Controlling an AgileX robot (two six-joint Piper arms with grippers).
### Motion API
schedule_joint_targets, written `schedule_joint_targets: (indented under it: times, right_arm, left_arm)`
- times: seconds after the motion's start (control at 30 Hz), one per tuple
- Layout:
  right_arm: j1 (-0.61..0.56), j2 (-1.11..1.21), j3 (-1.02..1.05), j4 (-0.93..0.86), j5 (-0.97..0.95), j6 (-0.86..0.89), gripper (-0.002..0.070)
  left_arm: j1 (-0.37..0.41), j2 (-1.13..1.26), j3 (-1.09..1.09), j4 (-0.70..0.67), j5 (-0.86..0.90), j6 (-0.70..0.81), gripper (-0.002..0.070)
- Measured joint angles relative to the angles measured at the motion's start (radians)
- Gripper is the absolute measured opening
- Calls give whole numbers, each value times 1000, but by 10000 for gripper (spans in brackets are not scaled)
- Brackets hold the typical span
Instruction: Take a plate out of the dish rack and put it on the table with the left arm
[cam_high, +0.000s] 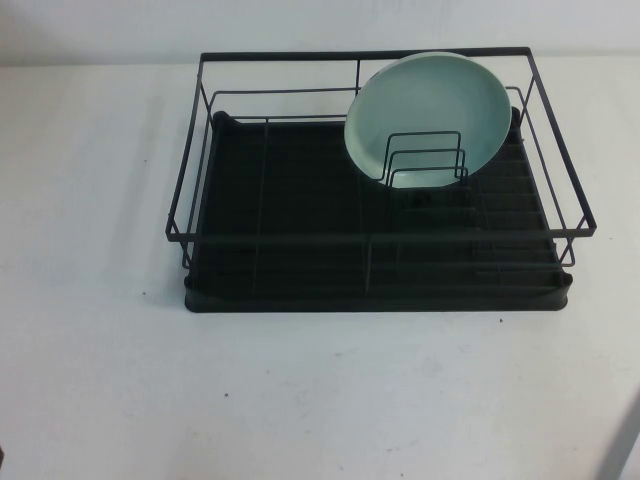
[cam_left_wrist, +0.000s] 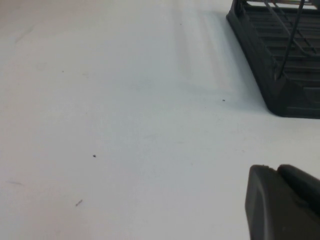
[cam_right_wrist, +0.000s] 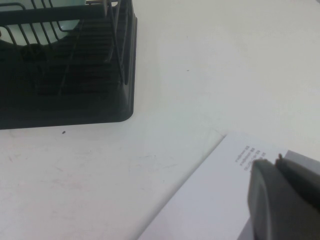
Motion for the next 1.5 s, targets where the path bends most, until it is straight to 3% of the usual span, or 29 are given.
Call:
schedule_joint_targets:
  times: [0.1,0.43,0.73,0.93,1.2,1.37,1.5]
  right_arm:
    - [0,0,0,0,0,0,-20]
    - [0,0,0,0,0,0,-20]
    - [0,0,0,0,0,0,-20]
    - [0,0,0,0,0,0,-21]
    - [0,0,0,0,0,0,-20]
    - [0,0,0,0,0,0,-20]
    - [0,0,0,0,0,0,-20]
  left_arm:
    - [0,0,0,-74,-21,-30,-3]
    - [0,0,2,-501,-169,-255,-3]
    - [0,0,2,-585,-244,-275,-3]
    - [-18,60,-181,-547,67,6,-3]
    - [-18,436,-578,-532,461,505,-3]
    - [-18,682,-828,-528,527,743,-3]
    - [-18,875,-995,-526,528,848,-3]
